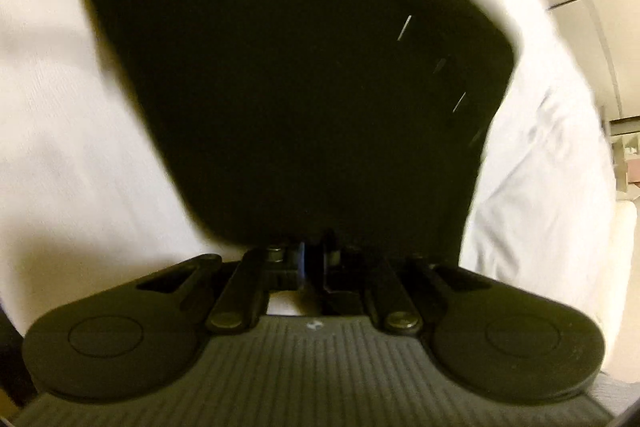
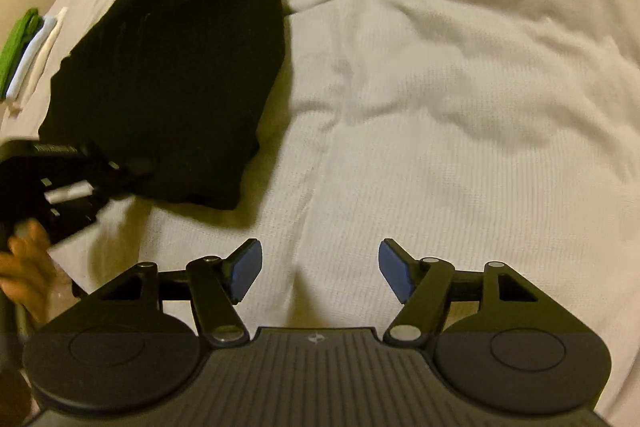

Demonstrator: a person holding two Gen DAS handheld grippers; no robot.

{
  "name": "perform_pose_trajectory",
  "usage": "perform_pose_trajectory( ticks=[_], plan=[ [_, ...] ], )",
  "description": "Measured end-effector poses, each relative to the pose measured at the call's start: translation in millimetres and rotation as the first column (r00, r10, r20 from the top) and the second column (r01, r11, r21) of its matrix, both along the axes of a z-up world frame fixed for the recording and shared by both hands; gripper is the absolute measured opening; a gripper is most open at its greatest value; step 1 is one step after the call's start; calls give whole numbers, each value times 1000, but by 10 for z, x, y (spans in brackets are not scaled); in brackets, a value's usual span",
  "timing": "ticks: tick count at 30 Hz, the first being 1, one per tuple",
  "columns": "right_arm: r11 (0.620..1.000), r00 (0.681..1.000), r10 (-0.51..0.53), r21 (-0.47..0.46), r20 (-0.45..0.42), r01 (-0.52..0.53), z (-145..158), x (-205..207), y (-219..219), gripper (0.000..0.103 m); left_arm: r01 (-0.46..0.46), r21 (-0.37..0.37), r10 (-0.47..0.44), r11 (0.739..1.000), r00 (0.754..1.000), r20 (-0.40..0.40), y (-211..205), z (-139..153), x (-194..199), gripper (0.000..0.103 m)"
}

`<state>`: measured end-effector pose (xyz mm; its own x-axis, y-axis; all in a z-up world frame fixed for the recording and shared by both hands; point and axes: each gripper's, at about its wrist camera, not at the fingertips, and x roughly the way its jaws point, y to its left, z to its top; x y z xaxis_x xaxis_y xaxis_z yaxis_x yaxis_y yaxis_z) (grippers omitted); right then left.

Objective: Fold clothes

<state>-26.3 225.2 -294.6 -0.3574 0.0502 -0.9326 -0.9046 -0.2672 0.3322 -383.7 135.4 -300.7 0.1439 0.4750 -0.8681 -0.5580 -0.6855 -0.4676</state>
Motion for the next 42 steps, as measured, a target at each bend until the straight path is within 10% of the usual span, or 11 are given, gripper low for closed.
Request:
perform_pose_trajectory(
  ticks=[7, 14, 19, 24, 29, 30, 32, 37, 42],
  plan=[
    [997, 997, 61, 41, -50, -59, 66, -272, 295, 67, -69, -80, 47, 994, 969, -242, -177, 404, -1022, 8],
    [983, 976, 180, 44, -120, -176, 59, -868, 537, 67, -151, -141, 70, 978, 883, -464, -359, 791, -2011, 27],
    [979, 970, 205, 10, -132, -206, -67, -1099, 701, 67, -96, -133, 74, 986, 984, -162, -748, 338, -1276, 33],
    [977, 969, 206, -27, -135, -212, -215, -1154, 873, 68, -173, -79, 176, 982, 984, 40, -815, -48, -738, 43],
    [980, 969, 182, -47, -165, -192, -288, -1104, 1034, 69, -345, -21, 345, 939, 937, 55, -796, -247, -763, 59],
    [981, 969, 174, -51, -174, -185, -304, -1089, 1070, 69, -340, -17, 341, 940, 938, 62, -763, -285, -769, 57],
    [984, 971, 153, -60, -186, -167, -348, -1076, 1157, 69, -310, -4, 310, 951, 949, 53, -729, -284, -758, 7],
    [985, 968, 142, -71, -207, -160, -335, -1058, 1304, 69, -313, 90, 313, 945, 950, 22, -1196, 274, -868, 8],
    [981, 951, 134, -95, -277, -166, -254, -1012, 1316, 69, -379, 29, 379, 925, 919, -106, -1914, 601, -1279, 8]
  ],
)
